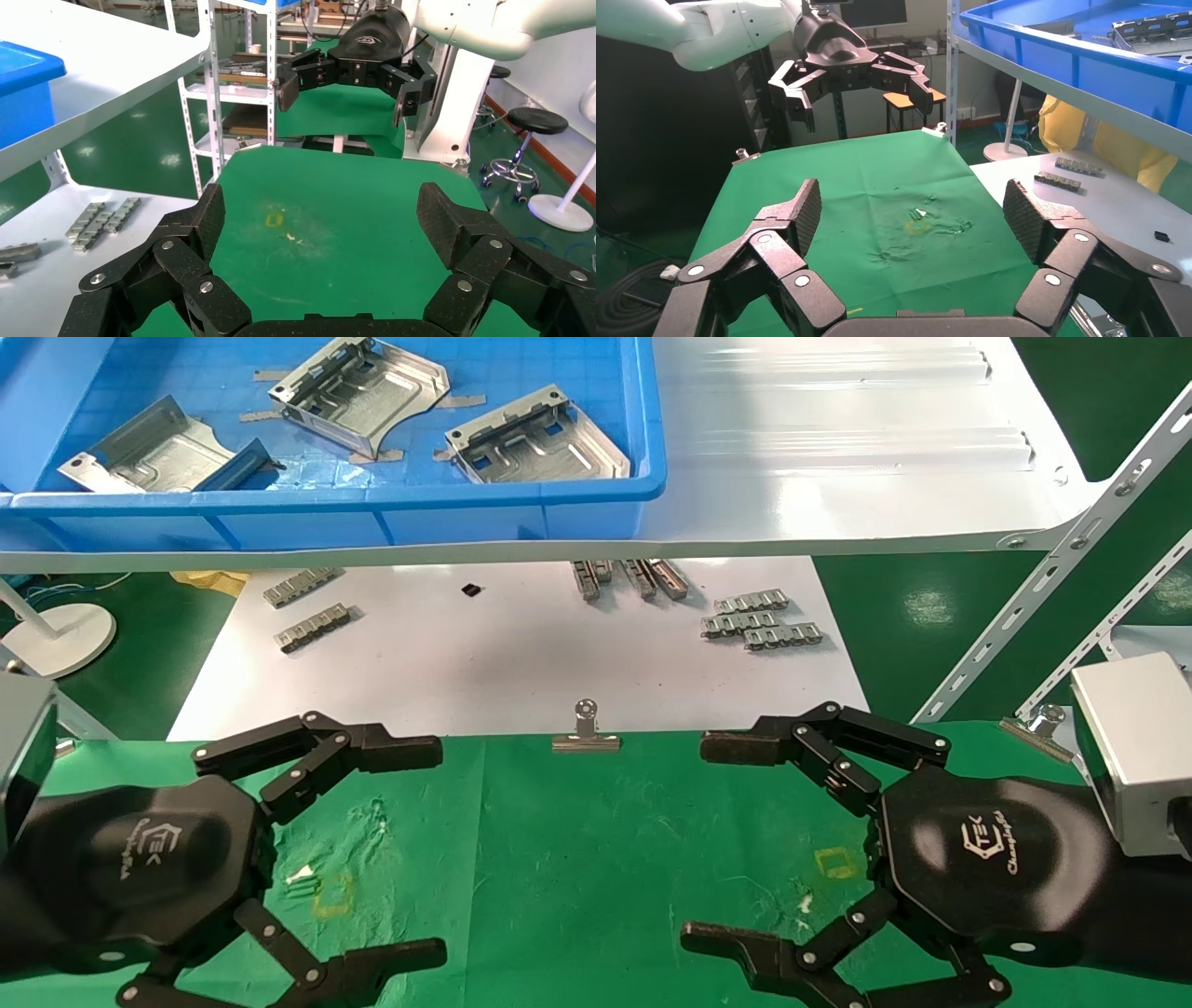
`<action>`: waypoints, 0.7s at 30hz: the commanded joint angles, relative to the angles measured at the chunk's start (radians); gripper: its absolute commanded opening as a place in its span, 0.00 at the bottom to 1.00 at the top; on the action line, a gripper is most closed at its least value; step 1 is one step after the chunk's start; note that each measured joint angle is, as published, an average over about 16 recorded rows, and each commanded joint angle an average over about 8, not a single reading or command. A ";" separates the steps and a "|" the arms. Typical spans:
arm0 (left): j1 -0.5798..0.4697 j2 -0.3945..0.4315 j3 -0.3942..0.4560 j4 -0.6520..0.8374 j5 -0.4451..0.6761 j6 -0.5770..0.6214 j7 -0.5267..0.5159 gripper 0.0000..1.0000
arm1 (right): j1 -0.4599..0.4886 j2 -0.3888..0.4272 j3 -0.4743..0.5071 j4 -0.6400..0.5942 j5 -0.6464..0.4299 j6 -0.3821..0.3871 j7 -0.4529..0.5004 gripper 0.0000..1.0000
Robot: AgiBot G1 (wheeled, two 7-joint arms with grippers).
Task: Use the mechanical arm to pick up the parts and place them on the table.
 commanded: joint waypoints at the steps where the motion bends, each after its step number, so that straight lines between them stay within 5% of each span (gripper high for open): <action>1: 0.000 0.000 0.000 0.000 0.000 0.000 0.000 1.00 | 0.000 0.000 0.000 0.000 0.000 0.000 0.000 0.00; 21: 0.000 0.000 0.000 0.000 0.000 0.000 0.000 1.00 | 0.000 0.000 0.000 0.000 0.000 0.000 0.000 0.00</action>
